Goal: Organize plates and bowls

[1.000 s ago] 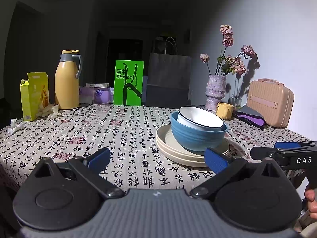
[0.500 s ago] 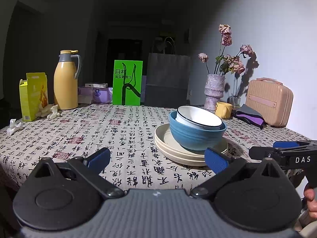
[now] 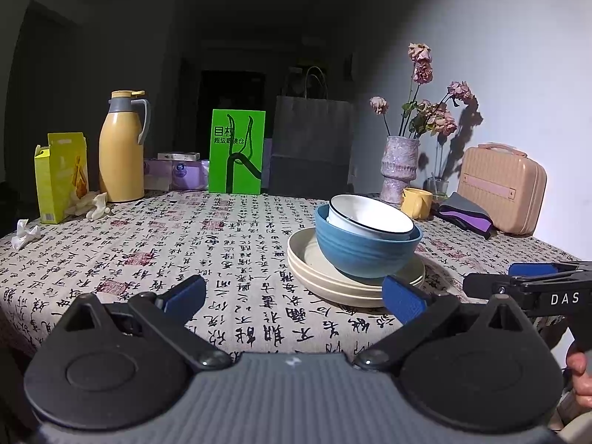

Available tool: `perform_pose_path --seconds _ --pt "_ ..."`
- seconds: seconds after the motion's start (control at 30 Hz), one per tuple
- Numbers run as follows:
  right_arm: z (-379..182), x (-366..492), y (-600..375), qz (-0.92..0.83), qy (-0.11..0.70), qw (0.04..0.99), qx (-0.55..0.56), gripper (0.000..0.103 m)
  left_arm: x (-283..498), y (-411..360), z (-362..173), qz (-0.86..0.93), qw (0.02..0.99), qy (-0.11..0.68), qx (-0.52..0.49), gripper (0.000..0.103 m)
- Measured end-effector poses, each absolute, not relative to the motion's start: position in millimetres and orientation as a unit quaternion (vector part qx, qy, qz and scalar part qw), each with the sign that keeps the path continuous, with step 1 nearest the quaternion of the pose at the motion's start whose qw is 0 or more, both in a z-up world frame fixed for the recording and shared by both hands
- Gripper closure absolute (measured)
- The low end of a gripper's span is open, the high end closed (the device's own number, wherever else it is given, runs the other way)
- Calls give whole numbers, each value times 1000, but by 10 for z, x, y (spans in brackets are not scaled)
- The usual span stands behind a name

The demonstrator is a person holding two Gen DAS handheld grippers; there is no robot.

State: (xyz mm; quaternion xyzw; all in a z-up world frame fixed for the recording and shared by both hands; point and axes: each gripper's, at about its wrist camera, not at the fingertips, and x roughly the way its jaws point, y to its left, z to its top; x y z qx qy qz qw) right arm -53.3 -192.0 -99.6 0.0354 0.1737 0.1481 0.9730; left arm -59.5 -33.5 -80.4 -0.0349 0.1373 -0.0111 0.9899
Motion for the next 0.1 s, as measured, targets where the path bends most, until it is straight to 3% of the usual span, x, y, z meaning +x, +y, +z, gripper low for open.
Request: perform_pose_path --seconds 0.1 --pt "-994 -531 -1917 148 173 973 35 0 -599 -328 -810 -11 990 137 -35 0"
